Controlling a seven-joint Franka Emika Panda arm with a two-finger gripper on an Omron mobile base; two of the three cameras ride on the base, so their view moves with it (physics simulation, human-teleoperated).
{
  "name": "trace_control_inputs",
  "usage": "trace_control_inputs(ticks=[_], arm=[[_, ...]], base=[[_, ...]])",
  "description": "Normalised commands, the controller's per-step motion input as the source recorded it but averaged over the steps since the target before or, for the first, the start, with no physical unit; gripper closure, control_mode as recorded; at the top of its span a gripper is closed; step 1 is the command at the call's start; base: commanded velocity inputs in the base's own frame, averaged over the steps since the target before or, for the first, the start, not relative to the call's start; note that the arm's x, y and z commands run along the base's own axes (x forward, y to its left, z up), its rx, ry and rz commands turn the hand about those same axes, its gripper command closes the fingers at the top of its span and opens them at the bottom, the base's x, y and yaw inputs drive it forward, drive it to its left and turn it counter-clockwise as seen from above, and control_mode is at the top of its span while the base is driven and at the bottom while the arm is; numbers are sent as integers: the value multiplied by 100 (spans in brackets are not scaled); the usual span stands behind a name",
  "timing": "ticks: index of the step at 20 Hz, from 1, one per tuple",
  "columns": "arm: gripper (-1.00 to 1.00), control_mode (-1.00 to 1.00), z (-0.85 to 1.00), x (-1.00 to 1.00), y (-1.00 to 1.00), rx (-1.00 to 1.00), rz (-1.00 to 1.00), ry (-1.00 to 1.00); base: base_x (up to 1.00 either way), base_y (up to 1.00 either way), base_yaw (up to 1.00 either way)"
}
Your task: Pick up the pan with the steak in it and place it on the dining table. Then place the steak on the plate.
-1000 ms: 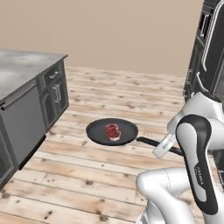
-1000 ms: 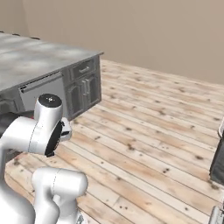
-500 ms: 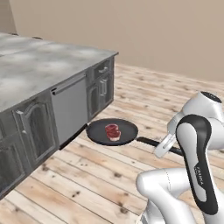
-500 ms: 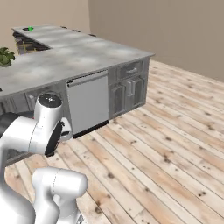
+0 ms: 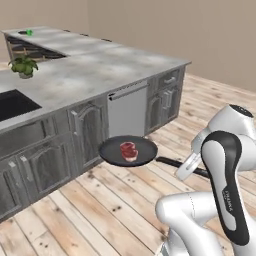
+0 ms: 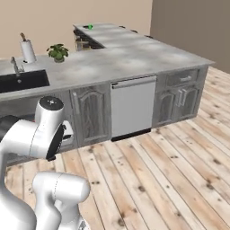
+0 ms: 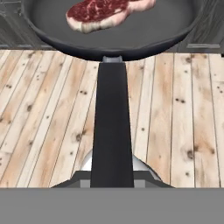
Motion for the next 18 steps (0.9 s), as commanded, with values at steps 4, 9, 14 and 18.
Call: trace_control_inputs(ticks=[4, 9, 14, 18], arm=[[100, 100, 0, 0, 0, 0, 0, 0], [100, 100, 0, 0, 0, 0, 0, 0], [100, 100, 0, 0, 0, 0, 0, 0], [100, 100, 0, 0, 0, 0, 0, 0]], base=[[-9, -3, 17], [0, 0, 8], [-4, -5, 40], [-2, -3, 42]])
